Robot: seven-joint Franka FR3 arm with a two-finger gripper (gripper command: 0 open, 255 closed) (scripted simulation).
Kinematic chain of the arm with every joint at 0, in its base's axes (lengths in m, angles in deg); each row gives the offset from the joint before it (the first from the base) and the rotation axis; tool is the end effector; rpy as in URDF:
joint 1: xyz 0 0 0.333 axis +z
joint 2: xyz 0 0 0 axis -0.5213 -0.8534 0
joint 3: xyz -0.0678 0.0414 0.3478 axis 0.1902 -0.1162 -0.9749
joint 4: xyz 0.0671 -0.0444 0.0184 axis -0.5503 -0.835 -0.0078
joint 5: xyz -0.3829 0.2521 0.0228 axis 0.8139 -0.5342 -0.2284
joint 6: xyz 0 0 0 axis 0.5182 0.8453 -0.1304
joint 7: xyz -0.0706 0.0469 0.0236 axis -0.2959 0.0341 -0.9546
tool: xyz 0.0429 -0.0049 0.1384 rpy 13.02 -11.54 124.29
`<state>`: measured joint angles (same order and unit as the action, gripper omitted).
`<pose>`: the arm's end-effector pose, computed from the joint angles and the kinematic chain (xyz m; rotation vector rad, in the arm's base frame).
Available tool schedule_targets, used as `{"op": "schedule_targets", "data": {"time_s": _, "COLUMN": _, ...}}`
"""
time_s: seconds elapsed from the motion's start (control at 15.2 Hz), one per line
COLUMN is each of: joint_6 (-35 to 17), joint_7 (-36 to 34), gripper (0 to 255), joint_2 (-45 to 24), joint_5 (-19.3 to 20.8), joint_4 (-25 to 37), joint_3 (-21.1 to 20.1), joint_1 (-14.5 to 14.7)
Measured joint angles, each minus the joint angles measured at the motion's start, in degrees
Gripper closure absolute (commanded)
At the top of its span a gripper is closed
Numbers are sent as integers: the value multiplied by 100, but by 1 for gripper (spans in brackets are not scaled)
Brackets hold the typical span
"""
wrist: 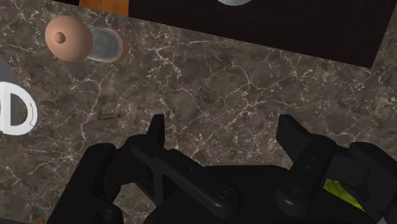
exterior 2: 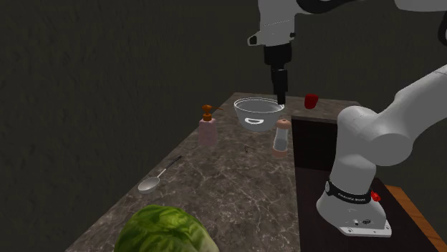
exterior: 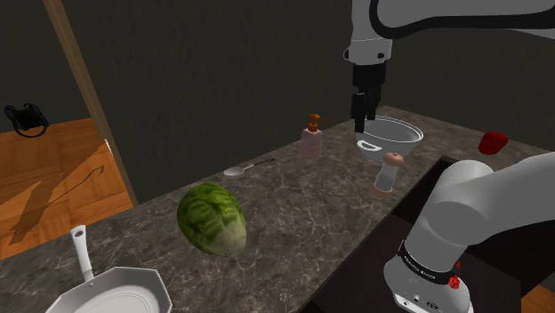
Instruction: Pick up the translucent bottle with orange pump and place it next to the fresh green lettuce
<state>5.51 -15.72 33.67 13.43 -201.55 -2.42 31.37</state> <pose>0.3153 -0.0120 0.5562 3.0388 0.1596 -0.2452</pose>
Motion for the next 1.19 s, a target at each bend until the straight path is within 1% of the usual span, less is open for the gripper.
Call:
{"op": "schedule_targets", "data": {"time_s": 0.13, "joint_6": -85, "joint_7": 14, "gripper": 0, "joint_2": -86, "joint_5": 20, "joint_4": 2, "joint_3": 33, "joint_1": -17}}
{"op": "schedule_targets", "data": {"time_s": 0.59, "joint_6": -913, "joint_7": 317, "gripper": 0, "joint_2": -1250, "joint_5": 281, "joint_4": 404, "joint_3": 544, "joint_1": -249}}
{"op": "schedule_targets", "data": {"time_s": 0.92, "joint_6": -1432, "joint_7": 575, "gripper": 0, "joint_2": -2254, "joint_5": 342, "joint_4": 946, "joint_3": 915, "joint_1": -388}}
{"op": "schedule_targets", "data": {"time_s": 1.19, "joint_6": -1769, "joint_7": 794, "gripper": 0, "joint_2": -3088, "joint_5": 284, "joint_4": 1476, "joint_3": 1180, "joint_1": -480}}
